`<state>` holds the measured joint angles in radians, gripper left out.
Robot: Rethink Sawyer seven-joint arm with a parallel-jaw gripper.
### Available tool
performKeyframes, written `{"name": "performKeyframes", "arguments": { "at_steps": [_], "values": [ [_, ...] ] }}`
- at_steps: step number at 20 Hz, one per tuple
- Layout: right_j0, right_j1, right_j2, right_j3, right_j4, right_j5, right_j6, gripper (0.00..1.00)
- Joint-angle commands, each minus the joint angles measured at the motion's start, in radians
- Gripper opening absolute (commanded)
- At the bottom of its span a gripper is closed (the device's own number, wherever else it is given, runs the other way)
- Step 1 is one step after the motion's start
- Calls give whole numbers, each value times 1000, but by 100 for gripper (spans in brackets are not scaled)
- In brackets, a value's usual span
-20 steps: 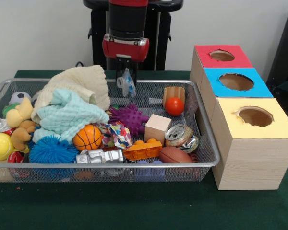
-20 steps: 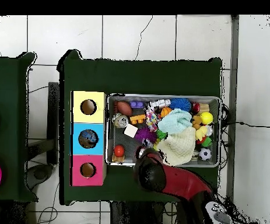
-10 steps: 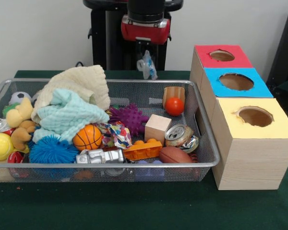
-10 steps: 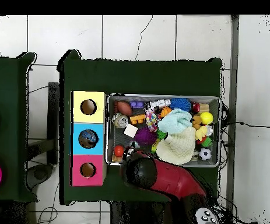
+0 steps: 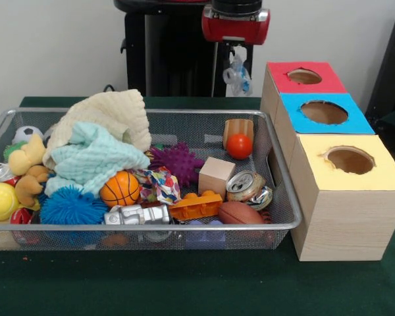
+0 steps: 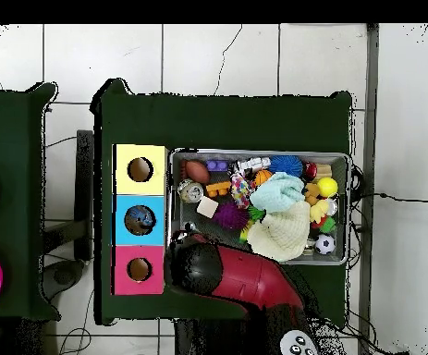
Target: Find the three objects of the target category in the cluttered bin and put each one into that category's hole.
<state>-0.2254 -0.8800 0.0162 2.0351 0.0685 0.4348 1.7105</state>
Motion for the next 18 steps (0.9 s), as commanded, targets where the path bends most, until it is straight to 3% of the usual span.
{"name": "performKeyframes", "arguments": {
  "at_steps": [1, 11, 18],
  "values": [
    [43, 0, -11, -148, 65, 136, 231, 0],
    [92, 22, -31, -163, 92, 98, 246, 0],
    [133, 20, -50, -111, 152, 67, 291, 0]
  ]
}}
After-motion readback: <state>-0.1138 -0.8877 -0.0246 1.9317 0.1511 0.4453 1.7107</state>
